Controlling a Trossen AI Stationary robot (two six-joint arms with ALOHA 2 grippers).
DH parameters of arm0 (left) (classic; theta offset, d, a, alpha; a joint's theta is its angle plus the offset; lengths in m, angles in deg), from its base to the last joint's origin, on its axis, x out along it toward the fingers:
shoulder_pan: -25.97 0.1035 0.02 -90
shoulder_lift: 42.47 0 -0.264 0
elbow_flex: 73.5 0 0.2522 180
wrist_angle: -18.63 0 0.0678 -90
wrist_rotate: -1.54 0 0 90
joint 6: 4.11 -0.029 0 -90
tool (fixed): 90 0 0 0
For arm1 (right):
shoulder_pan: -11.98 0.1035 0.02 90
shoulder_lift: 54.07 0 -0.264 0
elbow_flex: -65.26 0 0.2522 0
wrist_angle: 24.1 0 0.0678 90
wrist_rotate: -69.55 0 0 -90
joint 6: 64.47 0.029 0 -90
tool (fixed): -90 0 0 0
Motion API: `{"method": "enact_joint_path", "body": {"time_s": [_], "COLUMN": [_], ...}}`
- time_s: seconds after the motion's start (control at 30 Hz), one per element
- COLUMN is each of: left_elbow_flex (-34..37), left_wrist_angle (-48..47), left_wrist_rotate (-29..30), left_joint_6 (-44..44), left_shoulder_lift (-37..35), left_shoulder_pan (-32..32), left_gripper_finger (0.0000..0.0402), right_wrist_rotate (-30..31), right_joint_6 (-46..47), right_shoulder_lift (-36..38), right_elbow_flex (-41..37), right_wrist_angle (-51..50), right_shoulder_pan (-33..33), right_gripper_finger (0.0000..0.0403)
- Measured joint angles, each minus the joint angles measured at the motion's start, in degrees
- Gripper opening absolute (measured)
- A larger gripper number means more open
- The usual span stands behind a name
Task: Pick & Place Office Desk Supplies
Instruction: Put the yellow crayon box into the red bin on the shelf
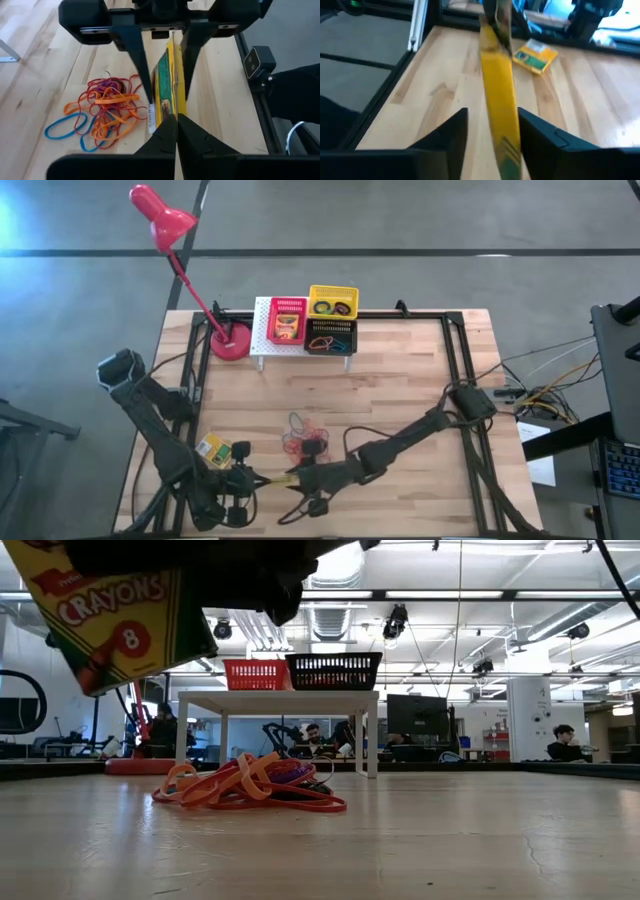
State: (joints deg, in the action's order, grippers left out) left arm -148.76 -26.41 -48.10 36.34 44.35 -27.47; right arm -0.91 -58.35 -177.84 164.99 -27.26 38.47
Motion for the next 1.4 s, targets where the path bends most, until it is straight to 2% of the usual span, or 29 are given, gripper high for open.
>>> {"method": "enact_joint_path", "body": {"time_s": [0.2, 0.33, 0.47, 0.63, 0.73, 0.8, 0.9, 0.97, 1.1, 1.23, 1.3, 1.4], "left_elbow_flex": [0.0, 0.0, 0.0, 0.0, 0.2, 1.9, 6.8, 11.5, 22.7, 31.8, 33.9, 34.4], "left_wrist_angle": [-0.4, -0.4, -0.6, -6.3, -8.0, -5.8, 4.2, 15.5, 47.7, 79.4, 88.6, 93.3], "left_wrist_rotate": [1.5, 2.7, 2.5, 1.7, 1.2, 1.7, 3.0, 4.7, 6.6, 6.2, 4.9, 1.7], "left_joint_6": [-0.6, -1.5, -1.7, -1.5, 1.7, 2.7, 0.6, -3.1, -16.6, -28.7, -31.4, -33.0], "left_shoulder_lift": [0.0, -0.2, -1.6, -5.5, -6.9, -7.1, -6.7, -6.5, -6.1, -3.5, -1.5, 0.9], "left_shoulder_pan": [0.5, 1.4, 2.6, 3.0, 2.7, 2.6, 2.6, 2.6, 3.4, 5.5, 7.2, 10.4], "left_gripper_finger": [0.0007, 0.0038, 0.0108, 0.0192, 0.0221, 0.0229, 0.0230, 0.0225, 0.0213, 0.0203, 0.0203, 0.0207], "right_wrist_rotate": [-0.1, 0.0, 0.8, 6.7, 10.2, 13.4, 17.1, 18.3, 17.3, 16.0, 15.4, 13.4], "right_joint_6": [6.7, 10.2, 13.7, 16.3, 16.4, 16.4, 16.4, 16.0, 11.7, 9.2, 7.6, 6.4], "right_shoulder_lift": [0.2, 0.4, 0.3, 1.1, 3.0, 5.4, 9.8, 13.1, 18.4, 19.9, 19.6, 18.2], "right_elbow_flex": [-0.6, -1.8, -2.8, -3.3, -4.6, -6.5, -10.6, -14.4, -22.8, -30.0, -32.3, -33.5], "right_wrist_angle": [-2.3, -2.2, -2.3, -2.3, -2.1, -2.1, -0.1, 3.2, 15.2, 30.8, 37.2, 43.6], "right_shoulder_pan": [0.0, 0.1, 0.3, 1.5, 3.0, 4.1, 5.7, 6.7, 7.6, 7.2, 6.9, 6.6], "right_gripper_finger": [0.0071, 0.0027, 0.0027, 0.0044, 0.0039, 0.0035, 0.0033, 0.0034, 0.0040, 0.0040, 0.0041, 0.0041]}}
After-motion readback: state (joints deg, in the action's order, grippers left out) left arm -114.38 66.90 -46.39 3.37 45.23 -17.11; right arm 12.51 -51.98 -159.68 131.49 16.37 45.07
